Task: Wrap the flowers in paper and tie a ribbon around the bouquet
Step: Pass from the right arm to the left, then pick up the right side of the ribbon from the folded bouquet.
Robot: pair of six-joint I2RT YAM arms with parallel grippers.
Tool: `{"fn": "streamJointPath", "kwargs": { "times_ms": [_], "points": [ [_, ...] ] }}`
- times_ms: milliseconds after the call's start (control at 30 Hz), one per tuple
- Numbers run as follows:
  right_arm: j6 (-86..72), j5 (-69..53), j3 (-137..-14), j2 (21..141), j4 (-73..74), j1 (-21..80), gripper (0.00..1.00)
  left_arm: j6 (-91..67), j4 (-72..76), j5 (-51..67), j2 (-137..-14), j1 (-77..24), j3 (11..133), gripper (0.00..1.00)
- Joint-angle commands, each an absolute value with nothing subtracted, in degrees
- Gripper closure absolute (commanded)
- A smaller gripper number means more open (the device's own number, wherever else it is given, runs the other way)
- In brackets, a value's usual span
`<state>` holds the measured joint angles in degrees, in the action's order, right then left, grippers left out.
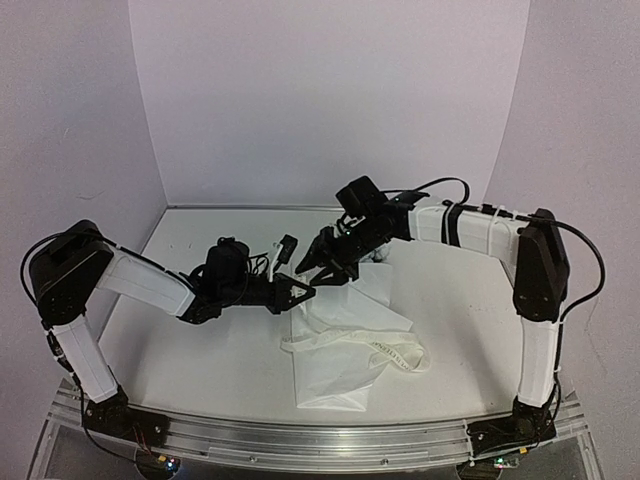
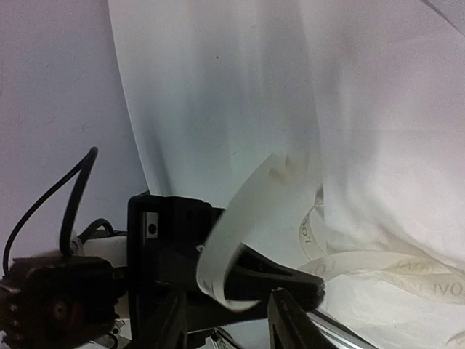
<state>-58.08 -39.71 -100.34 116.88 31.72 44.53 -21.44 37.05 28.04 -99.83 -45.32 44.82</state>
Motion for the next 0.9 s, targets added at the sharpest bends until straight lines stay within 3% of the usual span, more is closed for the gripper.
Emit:
{"fn": "streamJointPath", "kwargs": {
  "times_ms": [0,67,167,400,867],
  "points": [
    [-49.75,-32.45,-92.05,104.83,33.44,43.44,0.47,-23.75,39.54,22.11,-98.82,-45.35,46.05,1.0],
    [-44.99,-27.62,-85.87,99.22,34.26,43.33,0.36,-24.26,38.76,21.11,-98.2,-45.37,45.97,1.0],
    [-39.03,-20.11,-75.2,91.23,34.39,43.33,0.32,-24.85,36.34,19.09,-97.24,-45.37,46.21,1.0],
    [-38.51,-4.59,-54.47,79.39,34.82,44.05,0.34,-25.62,31.32,14.88,-96.18,-45.26,47.82,1.0],
    [-37.08,14.1,-42.63,79.57,32.67,51.41,0.44,-24.65,24.29,15.29,-95.01,-45.18,51.05,1.0]
  ]
}}
